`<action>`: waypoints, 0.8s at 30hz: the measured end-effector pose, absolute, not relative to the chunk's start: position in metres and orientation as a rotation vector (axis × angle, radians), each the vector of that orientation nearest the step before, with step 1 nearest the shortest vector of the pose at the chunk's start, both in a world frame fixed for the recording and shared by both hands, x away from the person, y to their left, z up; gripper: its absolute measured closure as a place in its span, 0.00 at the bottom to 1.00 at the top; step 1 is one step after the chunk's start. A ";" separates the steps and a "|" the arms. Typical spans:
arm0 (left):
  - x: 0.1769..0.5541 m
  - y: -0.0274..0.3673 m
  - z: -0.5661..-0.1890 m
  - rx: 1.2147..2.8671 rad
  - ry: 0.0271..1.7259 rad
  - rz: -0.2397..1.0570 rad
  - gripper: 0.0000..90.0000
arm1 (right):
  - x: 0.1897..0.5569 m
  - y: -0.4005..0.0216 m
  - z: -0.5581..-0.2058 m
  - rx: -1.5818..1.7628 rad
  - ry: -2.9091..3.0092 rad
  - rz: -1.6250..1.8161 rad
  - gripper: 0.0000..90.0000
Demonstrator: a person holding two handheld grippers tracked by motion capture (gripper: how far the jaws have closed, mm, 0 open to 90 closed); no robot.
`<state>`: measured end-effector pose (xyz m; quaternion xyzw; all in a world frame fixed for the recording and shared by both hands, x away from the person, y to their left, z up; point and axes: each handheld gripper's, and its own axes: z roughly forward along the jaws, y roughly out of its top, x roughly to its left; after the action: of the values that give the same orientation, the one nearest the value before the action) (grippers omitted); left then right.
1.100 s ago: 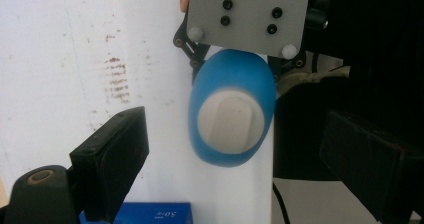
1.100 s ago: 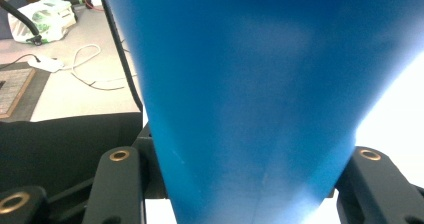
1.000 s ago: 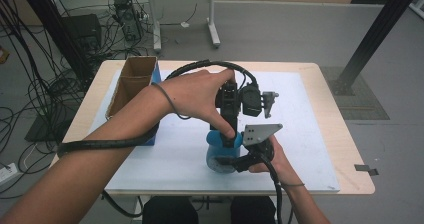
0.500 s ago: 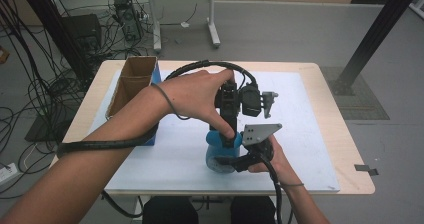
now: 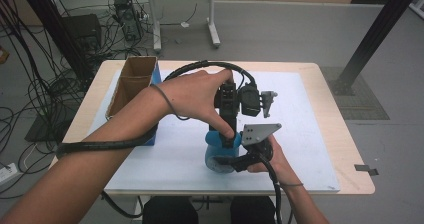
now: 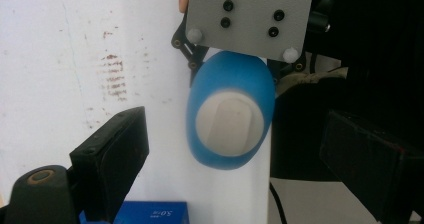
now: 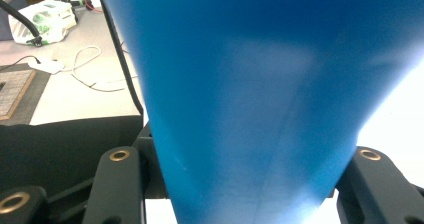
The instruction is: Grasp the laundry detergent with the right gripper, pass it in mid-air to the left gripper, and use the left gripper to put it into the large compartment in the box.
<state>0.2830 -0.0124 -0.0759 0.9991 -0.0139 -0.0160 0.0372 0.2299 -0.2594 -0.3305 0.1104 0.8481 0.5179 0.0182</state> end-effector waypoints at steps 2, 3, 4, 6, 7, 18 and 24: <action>0.283 -0.012 -0.076 3.065 -0.044 -0.048 0.14 | 0.230 -0.259 -0.330 0.342 2.635 1.607 0.49; 0.282 -0.013 -0.076 3.068 -0.043 -0.045 0.14 | 0.230 -0.259 -0.330 0.340 2.635 1.606 0.49; 0.282 -0.013 -0.077 3.066 -0.044 -0.044 0.14 | 0.230 -0.259 -0.330 0.339 2.637 1.606 0.49; 0.282 -0.013 -0.077 3.067 -0.045 -0.043 0.14 | 0.230 -0.259 -0.330 0.342 2.637 1.608 0.49; 0.282 -0.013 -0.077 3.068 -0.047 -0.047 0.14 | 0.230 -0.259 -0.330 0.343 2.637 1.607 0.49; 0.282 -0.013 -0.083 3.072 -0.040 -0.052 0.14 | 0.229 -0.259 -0.328 0.338 2.635 1.604 0.49; 0.280 -0.016 -0.086 3.077 -0.045 -0.048 0.14 | 0.228 -0.259 -0.326 0.330 2.633 1.608 0.49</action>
<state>0.2804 -0.0159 -0.0865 0.9993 -0.0147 -0.0154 0.0317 0.2283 -0.2591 -0.3264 0.1064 0.8484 0.5181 0.0197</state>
